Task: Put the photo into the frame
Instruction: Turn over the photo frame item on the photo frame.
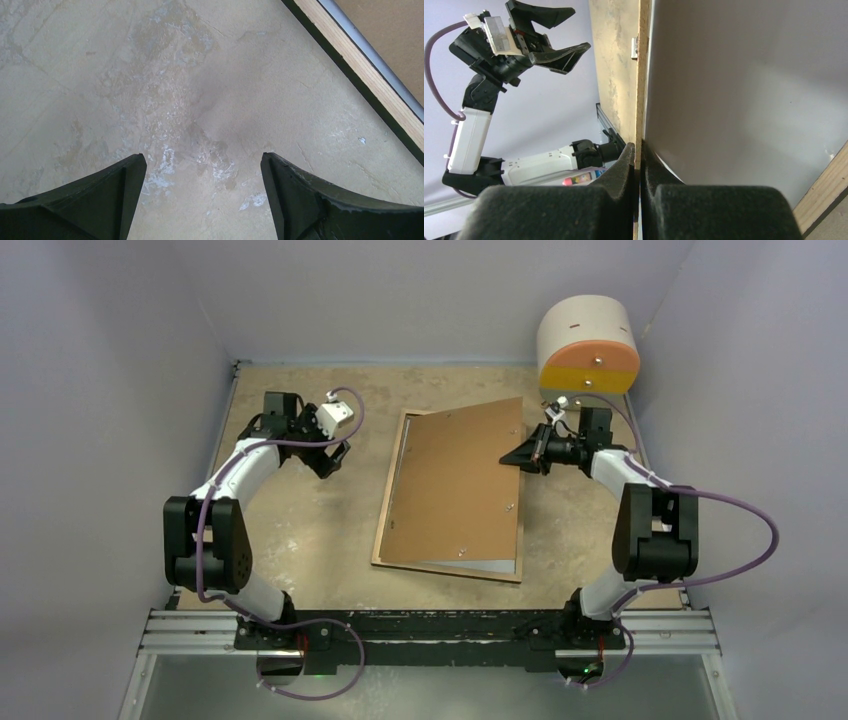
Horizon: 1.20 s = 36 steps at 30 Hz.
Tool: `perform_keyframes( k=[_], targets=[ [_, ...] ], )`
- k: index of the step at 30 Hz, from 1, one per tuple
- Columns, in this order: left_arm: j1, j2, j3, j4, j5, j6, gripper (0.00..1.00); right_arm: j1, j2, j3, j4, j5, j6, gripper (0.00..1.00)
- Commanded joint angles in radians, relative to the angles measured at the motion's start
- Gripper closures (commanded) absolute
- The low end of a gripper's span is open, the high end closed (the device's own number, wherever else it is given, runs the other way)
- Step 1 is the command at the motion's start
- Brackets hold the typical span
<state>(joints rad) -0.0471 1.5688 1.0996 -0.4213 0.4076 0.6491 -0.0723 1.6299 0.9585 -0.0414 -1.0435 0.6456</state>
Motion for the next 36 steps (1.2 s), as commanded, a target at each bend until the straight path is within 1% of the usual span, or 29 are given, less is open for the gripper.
perform_keyframes(
  k=[1, 7, 15, 22, 28, 36],
  targets=[
    [-0.004, -0.015, 0.000, -0.006, 0.011, 0.022, 0.10, 0.000, 0.008, 0.066, 0.010, -0.077, -0.035, 1.00],
    [-0.004, -0.015, 0.000, -0.017, 0.009, 0.027, 0.09, 0.000, 0.032, 0.094, 0.005, -0.075, -0.043, 1.00],
    [-0.004, -0.012, 0.003, -0.022, 0.010, 0.032, 0.09, -0.001, 0.047, 0.064, 0.037, -0.066, -0.019, 1.00],
    [-0.007, 0.001, 0.019, -0.061, 0.025, 0.046, 0.08, -0.001, 0.075, 0.063, 0.139, -0.075, 0.044, 1.00],
    [-0.009, -0.001, 0.021, -0.068, 0.020, 0.048, 0.08, -0.001, 0.092, 0.056, 0.146, -0.066, 0.049, 1.00],
    [-0.013, -0.008, 0.026, -0.086, 0.023, 0.054, 0.08, -0.001, 0.114, 0.041, 0.197, -0.059, 0.079, 1.00]
  ],
)
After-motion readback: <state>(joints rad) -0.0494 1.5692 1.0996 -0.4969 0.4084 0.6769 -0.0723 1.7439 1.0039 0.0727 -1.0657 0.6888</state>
